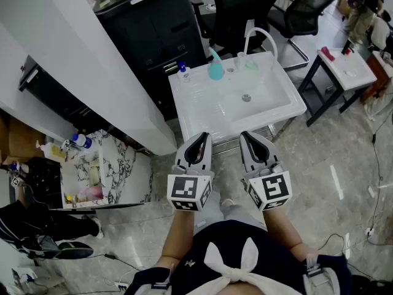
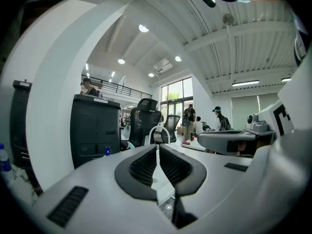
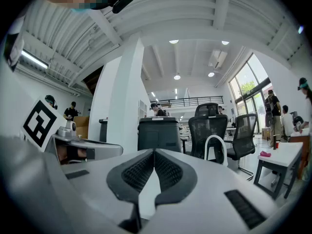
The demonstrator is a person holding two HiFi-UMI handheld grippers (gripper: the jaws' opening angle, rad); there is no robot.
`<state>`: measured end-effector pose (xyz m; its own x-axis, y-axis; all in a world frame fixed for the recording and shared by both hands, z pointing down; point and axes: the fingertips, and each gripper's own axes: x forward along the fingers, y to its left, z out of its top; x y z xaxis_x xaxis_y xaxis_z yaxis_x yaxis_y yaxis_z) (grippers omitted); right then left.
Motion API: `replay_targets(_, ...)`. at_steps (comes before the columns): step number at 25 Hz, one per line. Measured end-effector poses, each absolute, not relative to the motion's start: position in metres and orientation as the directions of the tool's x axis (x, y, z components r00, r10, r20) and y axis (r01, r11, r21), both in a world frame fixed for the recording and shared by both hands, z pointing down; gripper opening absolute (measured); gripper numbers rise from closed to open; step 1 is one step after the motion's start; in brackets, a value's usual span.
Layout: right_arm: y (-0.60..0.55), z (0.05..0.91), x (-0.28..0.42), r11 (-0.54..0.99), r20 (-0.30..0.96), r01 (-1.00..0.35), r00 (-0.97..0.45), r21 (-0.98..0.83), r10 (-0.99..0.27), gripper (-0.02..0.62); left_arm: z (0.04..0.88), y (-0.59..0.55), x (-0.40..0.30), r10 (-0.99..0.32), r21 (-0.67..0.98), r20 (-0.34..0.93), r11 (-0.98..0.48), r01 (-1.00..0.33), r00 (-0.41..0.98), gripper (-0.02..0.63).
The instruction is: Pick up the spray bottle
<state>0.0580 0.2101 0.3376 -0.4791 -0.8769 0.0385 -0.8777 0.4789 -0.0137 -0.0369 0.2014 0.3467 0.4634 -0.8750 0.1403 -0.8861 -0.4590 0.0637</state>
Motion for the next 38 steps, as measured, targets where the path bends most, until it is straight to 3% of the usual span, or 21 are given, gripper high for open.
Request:
replay_targets(26, 0.065, 0.332, 0.000, 0.430, 0.016, -0.903, -0.430, 0.011, -0.903, 0.029, 0.357, 0.053, -0.088, -0.823, 0.081, 0.158, -0.540, -0.838, 0.546, 0.038)
replay_targets(38, 0.049, 0.340, -0.013, 0.390, 0.017, -0.921, -0.390, 0.024, -0.921, 0.031, 0.369, 0.036, -0.097, -0.768, 0.082, 0.164, -0.615, -0.784, 0.619, 0.040)
